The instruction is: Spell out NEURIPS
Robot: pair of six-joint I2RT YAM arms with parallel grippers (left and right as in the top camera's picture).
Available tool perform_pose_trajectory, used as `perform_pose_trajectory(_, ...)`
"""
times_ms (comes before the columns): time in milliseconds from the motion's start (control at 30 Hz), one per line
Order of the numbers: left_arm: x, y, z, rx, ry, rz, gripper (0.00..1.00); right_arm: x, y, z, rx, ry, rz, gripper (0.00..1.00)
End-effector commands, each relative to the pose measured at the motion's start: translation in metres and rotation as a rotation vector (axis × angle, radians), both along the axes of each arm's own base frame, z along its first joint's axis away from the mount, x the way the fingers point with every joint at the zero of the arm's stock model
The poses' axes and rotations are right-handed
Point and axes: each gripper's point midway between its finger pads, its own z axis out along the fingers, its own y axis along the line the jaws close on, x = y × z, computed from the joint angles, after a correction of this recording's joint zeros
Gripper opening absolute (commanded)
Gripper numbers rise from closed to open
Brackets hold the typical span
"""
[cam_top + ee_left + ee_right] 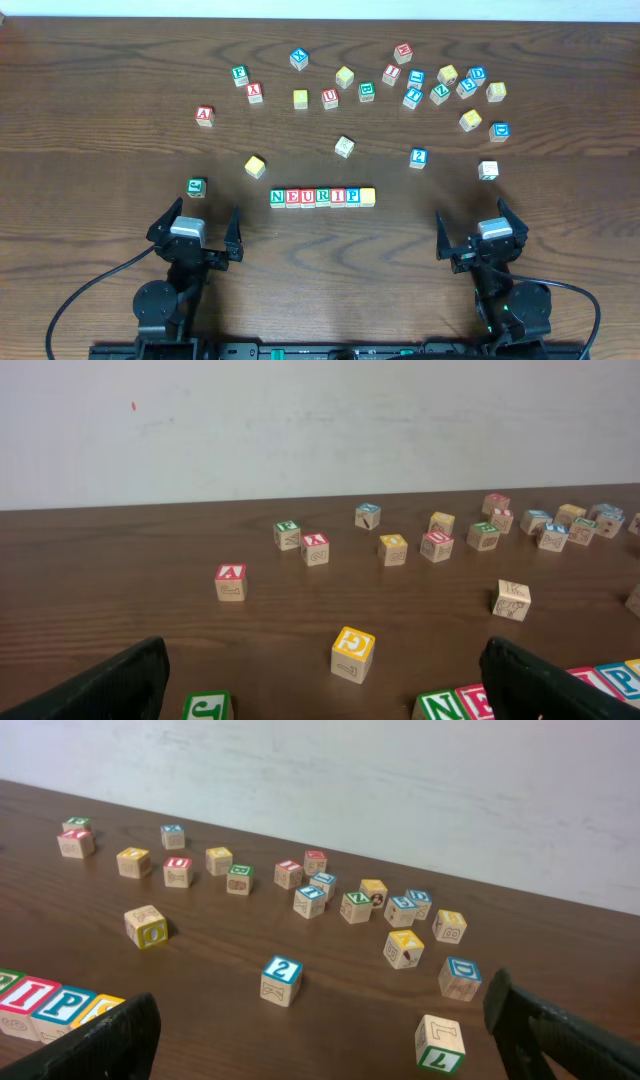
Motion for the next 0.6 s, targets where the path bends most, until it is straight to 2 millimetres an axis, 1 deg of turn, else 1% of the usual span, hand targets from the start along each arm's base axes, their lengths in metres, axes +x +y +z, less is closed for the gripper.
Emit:
perform_pose_trajectory(0,-0.002,-0.006,-0.015,-0.006,0.051,-0.037,0.98,0.001,-0.006,0.0,0.014,0.002,-0.03,0.99)
perform_pose_trajectory(167,-0.002,-0.006,-0.015,-0.006,0.051,-0.037,0.98,0.001,-0.009,0.0,0.015,0.001,-0.041,0.99)
perform_pose_trajectory(567,-0.002,-0.006,-0.015,-0.006,0.051,-0.037,0.98,0.003,-0.033,0.0,0.136,0.014,-0.151,0.99)
